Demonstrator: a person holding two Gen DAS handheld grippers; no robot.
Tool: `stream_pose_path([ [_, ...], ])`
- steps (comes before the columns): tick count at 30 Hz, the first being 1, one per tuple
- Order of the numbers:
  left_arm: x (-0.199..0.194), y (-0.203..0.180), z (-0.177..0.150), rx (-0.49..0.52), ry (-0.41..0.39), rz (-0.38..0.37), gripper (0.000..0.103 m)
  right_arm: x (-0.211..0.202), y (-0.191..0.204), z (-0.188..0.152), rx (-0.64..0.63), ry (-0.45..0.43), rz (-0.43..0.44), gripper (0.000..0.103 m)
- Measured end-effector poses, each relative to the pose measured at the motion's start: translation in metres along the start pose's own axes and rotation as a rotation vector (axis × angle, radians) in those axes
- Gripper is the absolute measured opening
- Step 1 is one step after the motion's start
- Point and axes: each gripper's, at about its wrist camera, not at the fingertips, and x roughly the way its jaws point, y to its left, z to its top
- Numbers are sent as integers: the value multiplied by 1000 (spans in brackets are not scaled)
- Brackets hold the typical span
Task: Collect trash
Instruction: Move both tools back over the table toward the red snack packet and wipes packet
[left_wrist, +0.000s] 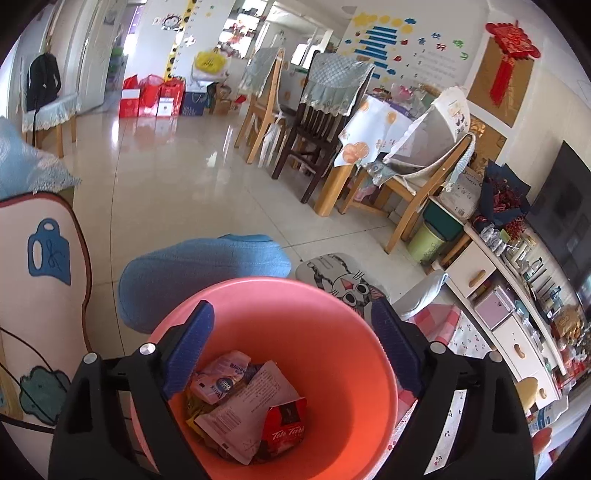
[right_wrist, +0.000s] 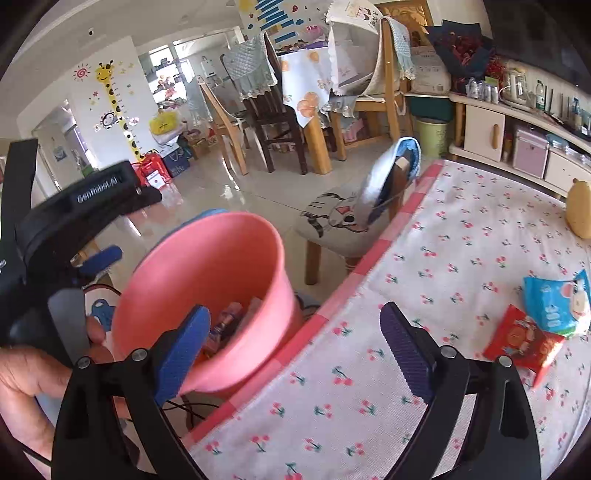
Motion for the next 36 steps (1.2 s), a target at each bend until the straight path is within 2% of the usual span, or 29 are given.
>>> stream_pose_path([
  [2,-3,-6,-2,21,-14,-11,88,-5,-6,-5,4,-3,-9,93],
  [7,-9,-31,-13,121,-38,-98,88,-20,-22,-14,15,-16,-45,93],
  [19,-29,-87,-42,302,-86,-265,88,-73,-61,-32,-21,-113,-166,97],
  [26,-43,-126,-64,457,-95,-303,88,-99,-82,-43,-19,-126,-241,98],
  [36,-55,-161,-95,569,-52,-333,92,-130,-113,-63,-18,-109,-337,98],
])
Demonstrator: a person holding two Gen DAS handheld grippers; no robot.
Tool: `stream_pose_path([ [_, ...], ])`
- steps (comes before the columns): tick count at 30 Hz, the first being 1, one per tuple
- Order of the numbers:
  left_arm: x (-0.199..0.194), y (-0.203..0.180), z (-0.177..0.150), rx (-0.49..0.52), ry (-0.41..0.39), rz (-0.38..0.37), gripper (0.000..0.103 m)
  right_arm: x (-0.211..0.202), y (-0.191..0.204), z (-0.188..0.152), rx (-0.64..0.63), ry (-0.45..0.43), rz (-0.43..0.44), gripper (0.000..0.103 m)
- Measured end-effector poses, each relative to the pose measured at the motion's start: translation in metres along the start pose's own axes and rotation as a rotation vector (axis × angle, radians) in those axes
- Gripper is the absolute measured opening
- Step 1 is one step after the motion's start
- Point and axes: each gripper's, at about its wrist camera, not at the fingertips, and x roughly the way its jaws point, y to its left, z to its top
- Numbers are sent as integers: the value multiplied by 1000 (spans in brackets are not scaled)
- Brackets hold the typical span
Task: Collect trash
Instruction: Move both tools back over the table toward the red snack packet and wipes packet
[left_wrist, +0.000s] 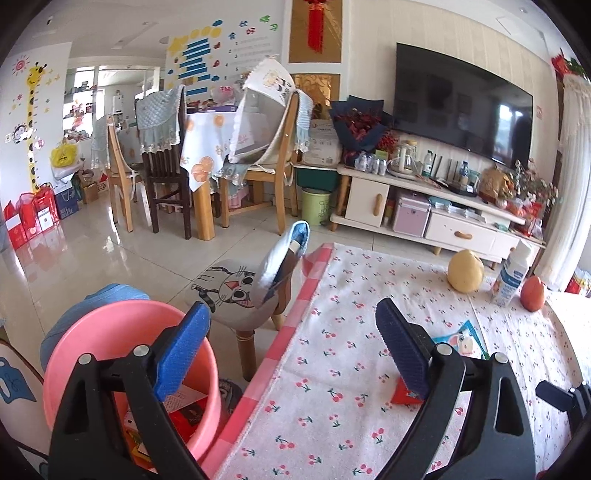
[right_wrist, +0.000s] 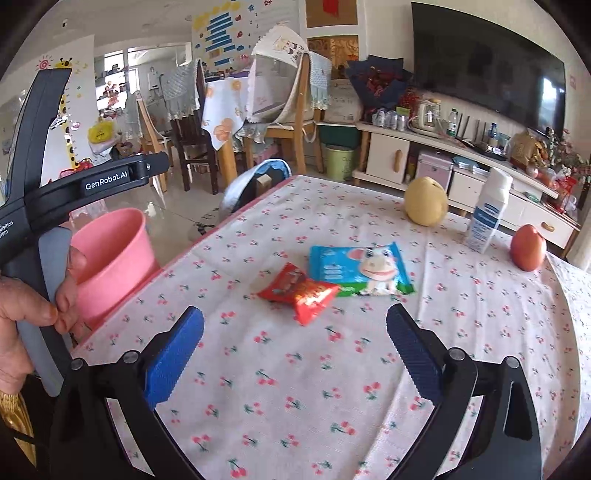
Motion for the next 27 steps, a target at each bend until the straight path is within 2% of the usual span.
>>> stream_pose_path([
  [8,-2,-30,-8,73,5,-41,92,-18,-28,-12,18,-15,-65,98],
  [14,-4,-59,-16,149,11,-103,92,-33,-53,-18,49,-33,-95,98],
  [20,-2,-79,-25,164,46,-169,92,-40,-82,-21,103,-39,-121,98],
  [27,4,-90,-31,176,80,-197,92,-45,-110,-25,162,-48,-160,98],
])
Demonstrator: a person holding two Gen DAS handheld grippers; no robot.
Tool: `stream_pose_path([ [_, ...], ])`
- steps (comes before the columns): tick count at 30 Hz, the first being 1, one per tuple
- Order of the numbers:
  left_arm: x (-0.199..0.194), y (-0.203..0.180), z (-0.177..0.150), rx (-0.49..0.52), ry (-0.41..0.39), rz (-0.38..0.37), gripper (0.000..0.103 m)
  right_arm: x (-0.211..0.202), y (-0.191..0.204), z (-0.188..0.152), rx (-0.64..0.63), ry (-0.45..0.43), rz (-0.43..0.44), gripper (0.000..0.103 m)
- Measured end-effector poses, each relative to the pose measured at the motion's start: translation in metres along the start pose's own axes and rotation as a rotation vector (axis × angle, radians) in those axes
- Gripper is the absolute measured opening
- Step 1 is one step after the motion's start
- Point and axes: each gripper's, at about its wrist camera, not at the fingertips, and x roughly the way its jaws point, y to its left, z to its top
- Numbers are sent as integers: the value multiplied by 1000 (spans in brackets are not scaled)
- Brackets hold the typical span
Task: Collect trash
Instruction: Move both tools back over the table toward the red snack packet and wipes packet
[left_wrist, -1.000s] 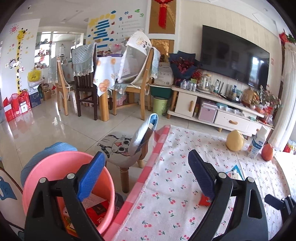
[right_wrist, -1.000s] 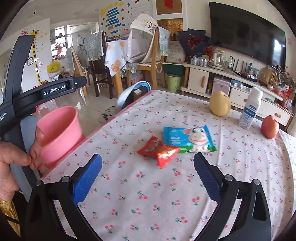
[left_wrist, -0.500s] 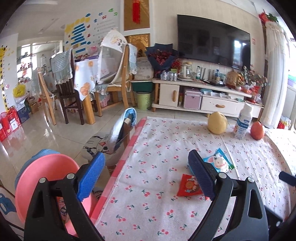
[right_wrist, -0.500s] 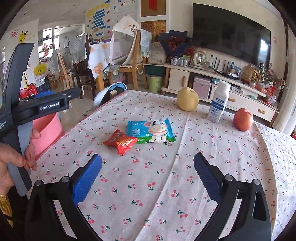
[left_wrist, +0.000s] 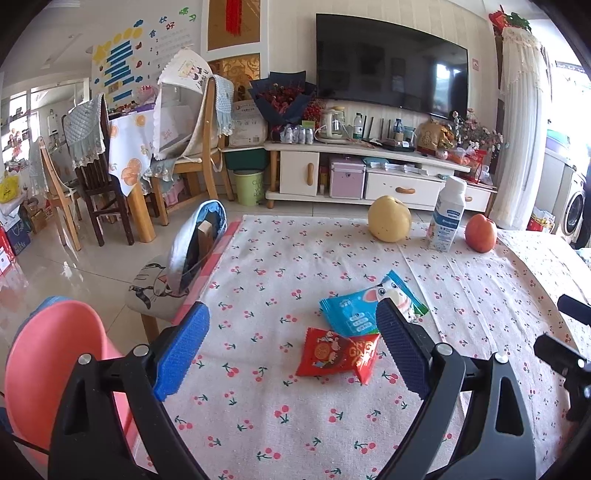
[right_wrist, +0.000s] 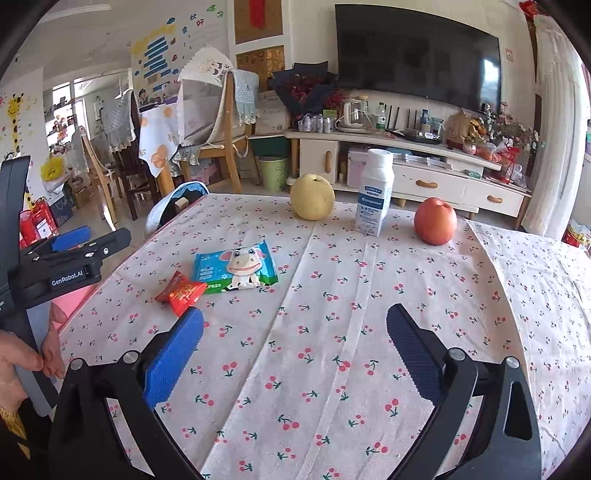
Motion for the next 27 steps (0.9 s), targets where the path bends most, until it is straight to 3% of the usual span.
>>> stream_pose_path([
  [17,30,-24,-8,68,121,-117,92,17,-37,2,46,66,-56,98],
  [27,55,-26,-13,42,221,-163,92,25,-51,5,122,113,6,98],
])
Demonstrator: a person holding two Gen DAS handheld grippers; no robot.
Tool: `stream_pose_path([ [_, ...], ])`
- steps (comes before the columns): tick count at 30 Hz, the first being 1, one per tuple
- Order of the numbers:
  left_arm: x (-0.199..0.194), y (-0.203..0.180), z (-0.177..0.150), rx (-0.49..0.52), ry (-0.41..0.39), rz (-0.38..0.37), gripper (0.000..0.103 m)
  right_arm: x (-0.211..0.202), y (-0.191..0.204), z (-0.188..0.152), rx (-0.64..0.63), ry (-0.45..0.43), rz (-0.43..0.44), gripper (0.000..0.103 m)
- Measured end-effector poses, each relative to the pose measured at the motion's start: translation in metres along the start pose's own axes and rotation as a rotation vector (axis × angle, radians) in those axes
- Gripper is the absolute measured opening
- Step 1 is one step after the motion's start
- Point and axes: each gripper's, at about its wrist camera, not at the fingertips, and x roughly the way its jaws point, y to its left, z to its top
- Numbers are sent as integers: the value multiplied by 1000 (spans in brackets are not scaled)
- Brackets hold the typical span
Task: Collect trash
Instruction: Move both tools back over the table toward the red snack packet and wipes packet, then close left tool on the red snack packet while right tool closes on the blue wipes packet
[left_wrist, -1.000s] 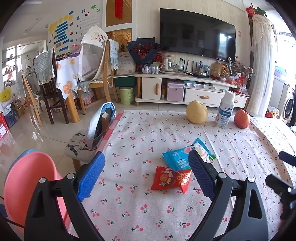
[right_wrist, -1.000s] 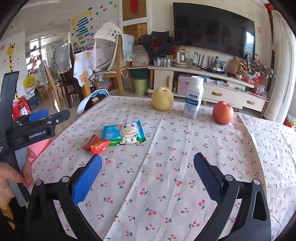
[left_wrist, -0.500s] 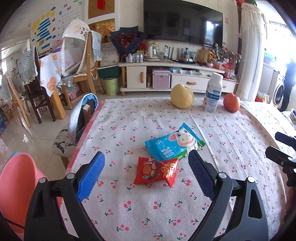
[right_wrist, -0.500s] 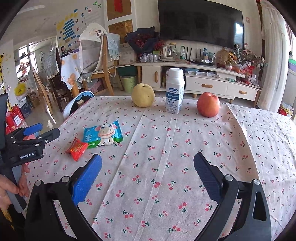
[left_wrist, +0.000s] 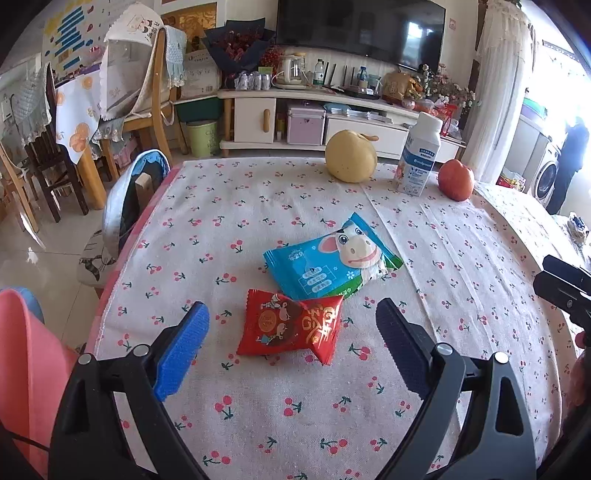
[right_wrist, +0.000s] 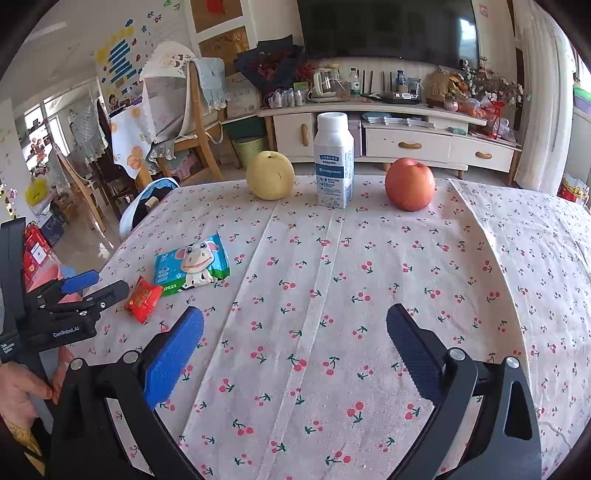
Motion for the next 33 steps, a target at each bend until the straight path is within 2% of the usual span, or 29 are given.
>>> stream_pose_path([
  [6,19,2,-4,-32,57,19,92,6,2,-1,13,39,52,98],
  [15,48,6,-4,-69,134,43,92,10,4,-1,8,61,76,98],
  [19,52,4,-6,-76,132,43,92,14,4,-1,13,72,80,98],
  [22,50,3,-6,-75,115,61,79,18,4,-1,17,85,88,98],
  [23,50,3,-6,-74,110,65,71,20,5,-1,18,91,88,98],
  [29,47,2,-6,-79,92,60,66,25,9,-2,13,105,98,98],
  [30,45,2,-5,-81,84,51,57,25,9,-2,15,108,105,98],
  [33,39,-1,-3,-73,62,39,50,29,9,-4,18,120,116,98],
])
